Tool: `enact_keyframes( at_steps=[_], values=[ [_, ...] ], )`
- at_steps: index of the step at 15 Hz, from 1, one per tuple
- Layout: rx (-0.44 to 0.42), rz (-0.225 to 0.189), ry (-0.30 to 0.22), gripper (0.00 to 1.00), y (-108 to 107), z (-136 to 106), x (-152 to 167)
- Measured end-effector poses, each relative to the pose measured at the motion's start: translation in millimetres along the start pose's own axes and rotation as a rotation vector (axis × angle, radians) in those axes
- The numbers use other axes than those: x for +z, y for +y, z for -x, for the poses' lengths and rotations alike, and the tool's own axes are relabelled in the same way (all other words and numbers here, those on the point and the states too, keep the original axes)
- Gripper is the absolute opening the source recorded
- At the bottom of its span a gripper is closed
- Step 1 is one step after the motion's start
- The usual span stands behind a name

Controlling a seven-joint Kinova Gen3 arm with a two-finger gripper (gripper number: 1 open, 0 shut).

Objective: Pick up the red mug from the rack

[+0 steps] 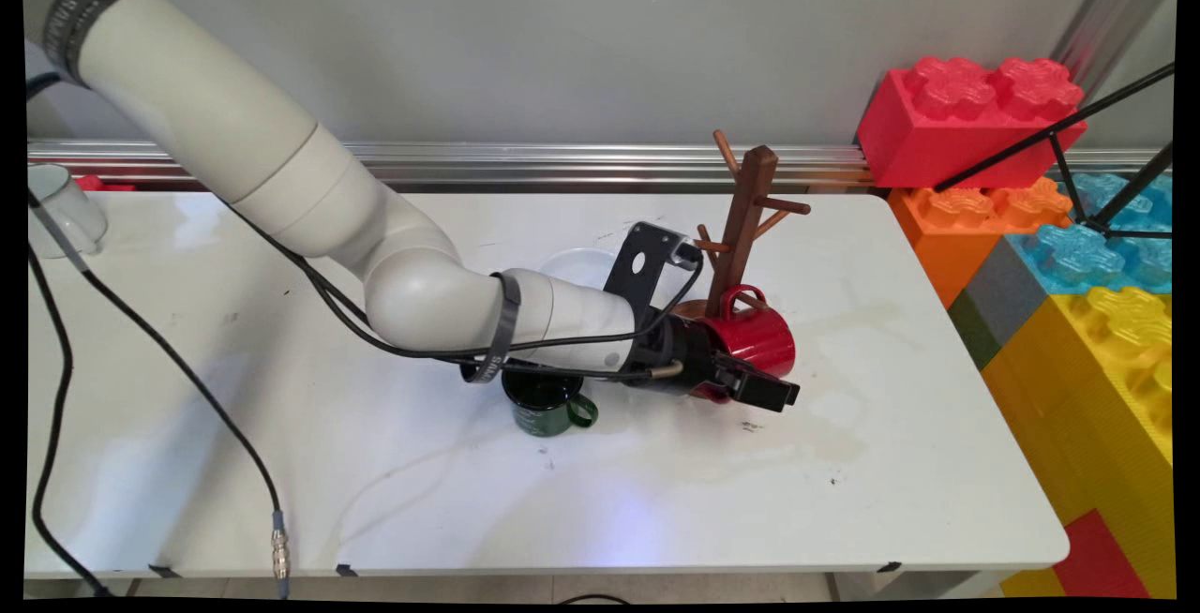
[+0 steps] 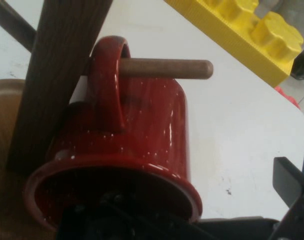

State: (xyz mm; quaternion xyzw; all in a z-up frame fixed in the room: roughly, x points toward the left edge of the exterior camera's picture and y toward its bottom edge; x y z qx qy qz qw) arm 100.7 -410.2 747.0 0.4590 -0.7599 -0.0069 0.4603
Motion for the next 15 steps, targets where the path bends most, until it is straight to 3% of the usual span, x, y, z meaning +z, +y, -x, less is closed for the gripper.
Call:
enact_keyframes(
  at_steps=[9, 10, 15],
  values=[
    [-0.028, 0.004, 0.020, 1.00, -0.3, 1.0, 6.7],
    [-0.032, 0.003, 0.024, 0.00, -0.8, 0.7, 6.8],
    [-0.052, -0.013, 0.029, 0.00, -4.1, 2.2, 6.1]
  ],
)
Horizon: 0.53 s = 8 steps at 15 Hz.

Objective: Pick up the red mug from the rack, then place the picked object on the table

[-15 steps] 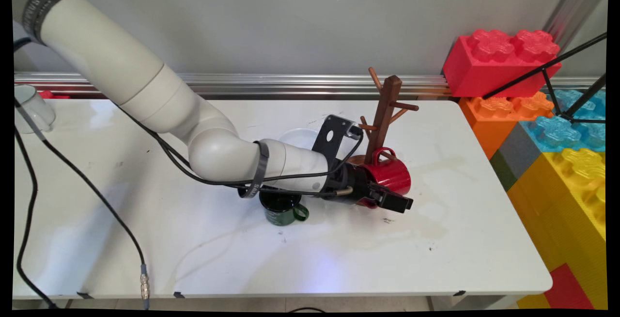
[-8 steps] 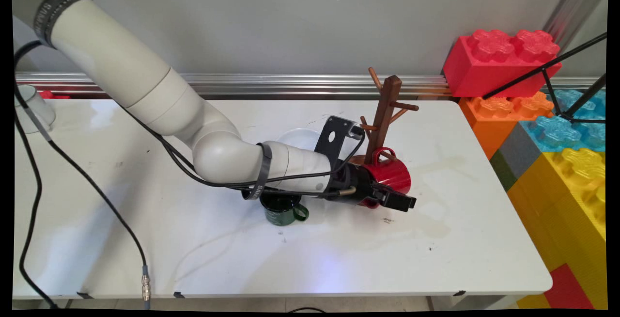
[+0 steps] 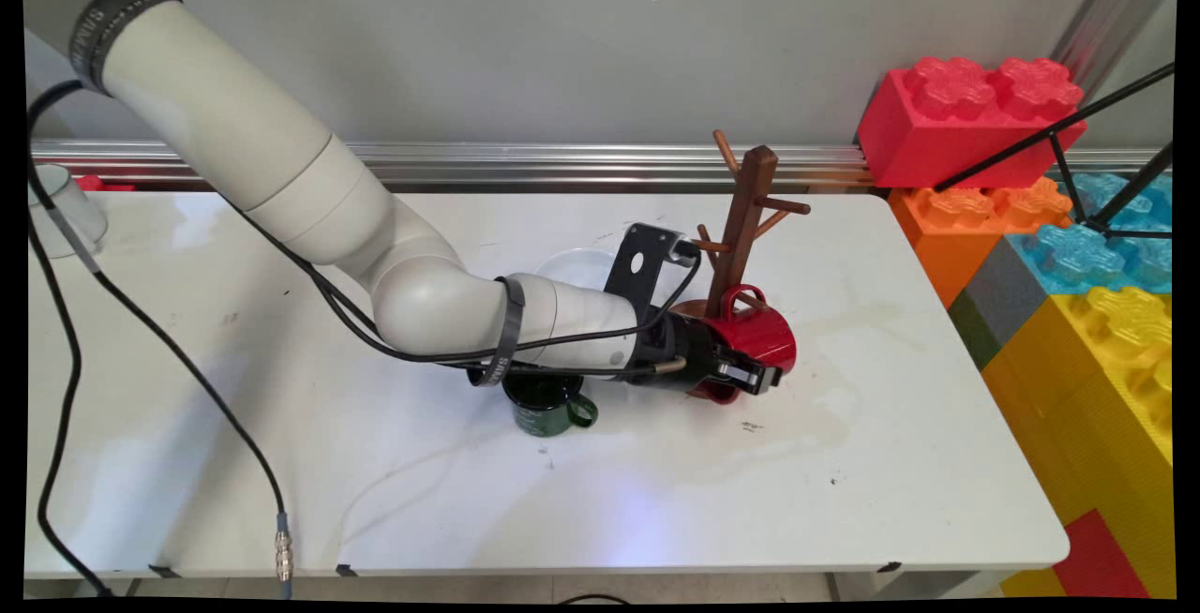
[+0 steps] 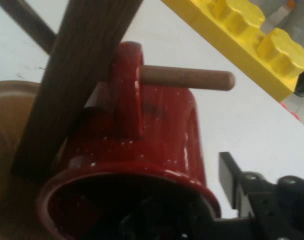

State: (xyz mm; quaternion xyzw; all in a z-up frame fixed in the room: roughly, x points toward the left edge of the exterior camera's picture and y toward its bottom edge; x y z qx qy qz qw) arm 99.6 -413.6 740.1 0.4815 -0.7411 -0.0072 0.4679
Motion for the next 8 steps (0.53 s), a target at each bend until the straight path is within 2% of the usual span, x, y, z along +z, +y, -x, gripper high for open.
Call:
enact_keyframes(
  at_steps=[8],
  values=[
    [-0.038, -0.025, 0.003, 0.00, 0.9, 2.6, -6.7]
  ],
)
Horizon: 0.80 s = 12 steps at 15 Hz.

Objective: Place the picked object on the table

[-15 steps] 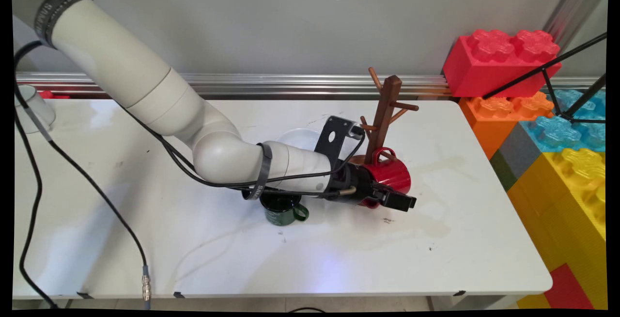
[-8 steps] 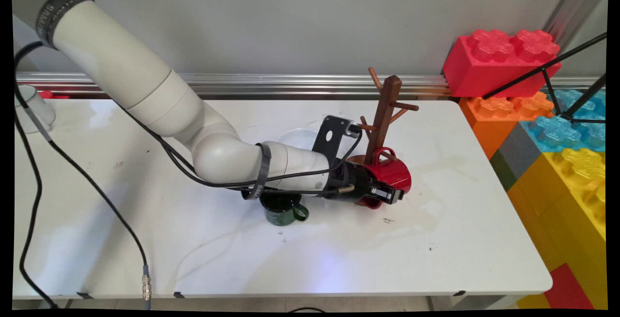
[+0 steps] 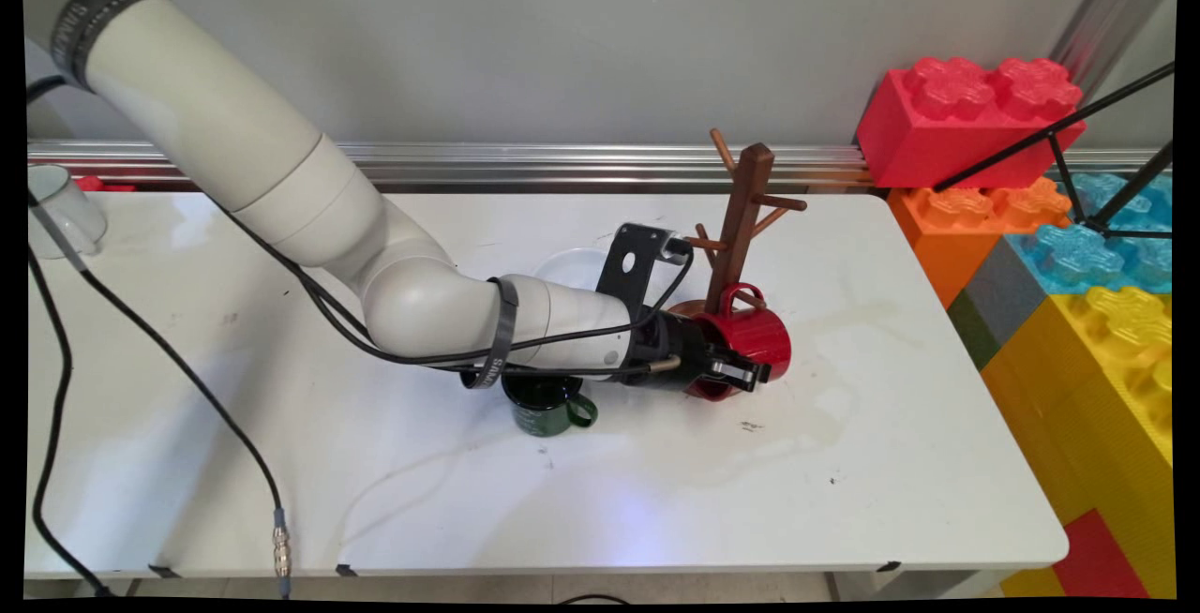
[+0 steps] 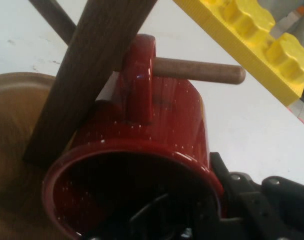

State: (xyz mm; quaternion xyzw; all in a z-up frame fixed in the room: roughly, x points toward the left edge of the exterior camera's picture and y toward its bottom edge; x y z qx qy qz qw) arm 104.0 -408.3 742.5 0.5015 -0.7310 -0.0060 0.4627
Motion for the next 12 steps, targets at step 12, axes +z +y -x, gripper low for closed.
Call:
enact_keyframes(
  at_steps=[12],
  values=[
    [-0.041, 0.086, 0.011, 0.00, 33.3, -5.0, -19.1]
  ],
)
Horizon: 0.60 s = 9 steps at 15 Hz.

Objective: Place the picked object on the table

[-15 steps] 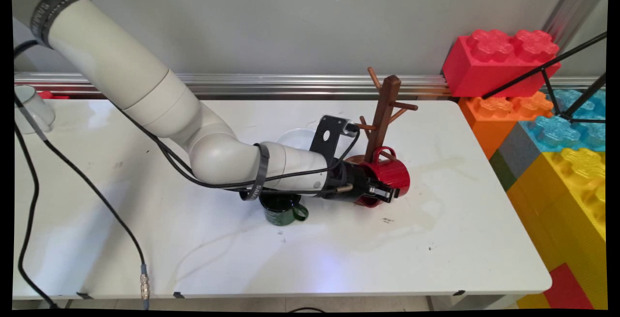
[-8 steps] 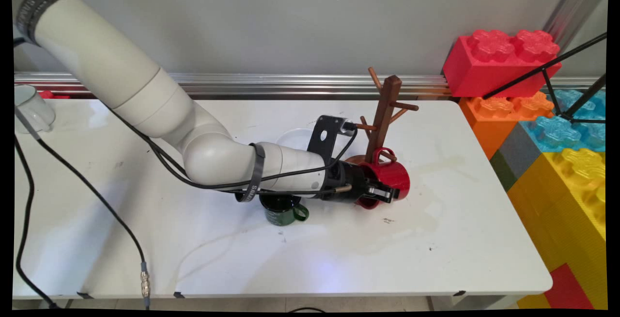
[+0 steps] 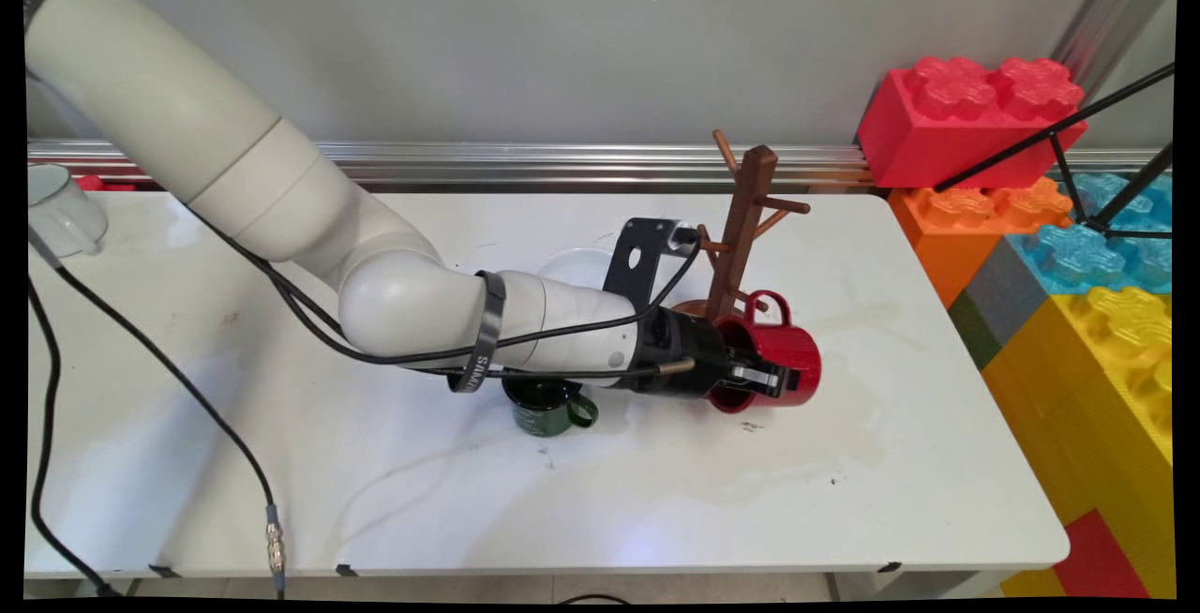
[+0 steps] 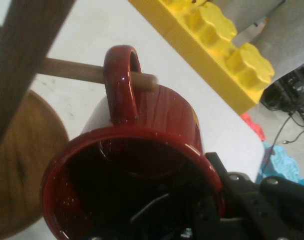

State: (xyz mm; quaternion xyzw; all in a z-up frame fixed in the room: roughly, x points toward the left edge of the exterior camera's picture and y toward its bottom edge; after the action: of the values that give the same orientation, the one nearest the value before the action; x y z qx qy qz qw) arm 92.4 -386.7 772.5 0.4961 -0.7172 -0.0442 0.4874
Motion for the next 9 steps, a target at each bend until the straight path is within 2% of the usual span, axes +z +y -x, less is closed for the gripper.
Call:
enact_keyframes(
  at_steps=[9],
  values=[
    [-0.004, 0.095, -0.007, 0.00, 33.6, -0.9, -13.2]
  ],
)
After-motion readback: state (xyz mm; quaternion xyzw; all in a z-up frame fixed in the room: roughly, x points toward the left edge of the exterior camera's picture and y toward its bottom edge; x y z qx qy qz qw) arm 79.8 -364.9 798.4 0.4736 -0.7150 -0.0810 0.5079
